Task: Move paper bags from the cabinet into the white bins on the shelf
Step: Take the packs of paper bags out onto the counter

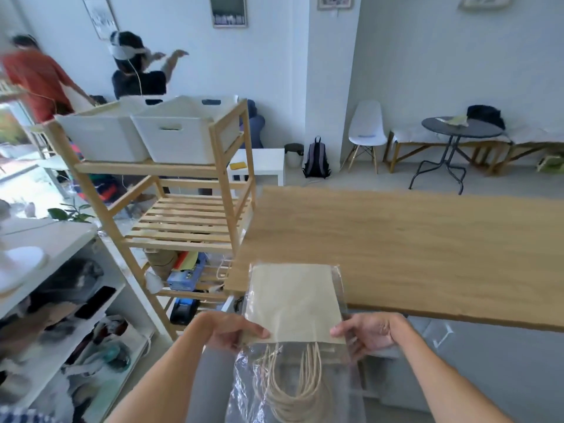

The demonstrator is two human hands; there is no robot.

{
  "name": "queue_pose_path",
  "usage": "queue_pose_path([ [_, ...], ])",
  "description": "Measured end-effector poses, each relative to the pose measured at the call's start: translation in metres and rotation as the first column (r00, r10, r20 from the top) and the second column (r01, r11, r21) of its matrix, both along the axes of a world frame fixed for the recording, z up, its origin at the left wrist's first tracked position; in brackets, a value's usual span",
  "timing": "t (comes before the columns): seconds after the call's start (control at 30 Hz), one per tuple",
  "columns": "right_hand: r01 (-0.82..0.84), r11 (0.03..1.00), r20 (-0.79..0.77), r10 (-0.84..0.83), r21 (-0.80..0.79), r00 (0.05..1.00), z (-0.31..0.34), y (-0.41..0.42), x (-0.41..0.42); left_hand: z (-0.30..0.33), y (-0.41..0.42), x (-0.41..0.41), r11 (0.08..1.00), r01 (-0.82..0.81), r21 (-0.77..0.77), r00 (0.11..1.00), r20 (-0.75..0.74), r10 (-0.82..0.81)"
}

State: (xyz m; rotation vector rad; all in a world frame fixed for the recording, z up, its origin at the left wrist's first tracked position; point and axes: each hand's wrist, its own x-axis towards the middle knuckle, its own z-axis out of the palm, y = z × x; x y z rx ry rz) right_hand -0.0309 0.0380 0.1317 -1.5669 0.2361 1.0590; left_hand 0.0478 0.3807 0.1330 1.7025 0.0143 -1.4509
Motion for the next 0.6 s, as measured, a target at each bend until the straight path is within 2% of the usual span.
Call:
queue_pose_path([
  [0.17, 0.095, 0.994, 0.134, -0.088, -0.050, 0.987, 0.027, 0.004, 0.054, 0.025, -0.010, 0.043, 0.959, -0.238, -0.150, 0.963, 0.094, 0.254],
  [0.3, 0.246, 0.967, 0.200, -0.229, -0.064, 0.953, 0.031, 0.002, 0.109, 0.032, -0.029, 0.084, 0.926, -0.326, -0.190, 0.917, 0.176, 0.359],
  [0.4, 0.305, 0.952, 0.204, -0.292, -0.032, 0.934, 0.028, -0.001, 0.156, 0.030, -0.042, 0.125, 0.905, -0.370, -0.212, 0.869, 0.265, 0.417],
  [0.6, 0.330, 0.943, 0.172, -0.317, -0.051, 0.933, 0.014, -0.021, 0.254, 0.028, -0.069, 0.206, 0.868, -0.441, -0.227, 0.808, 0.322, 0.494],
])
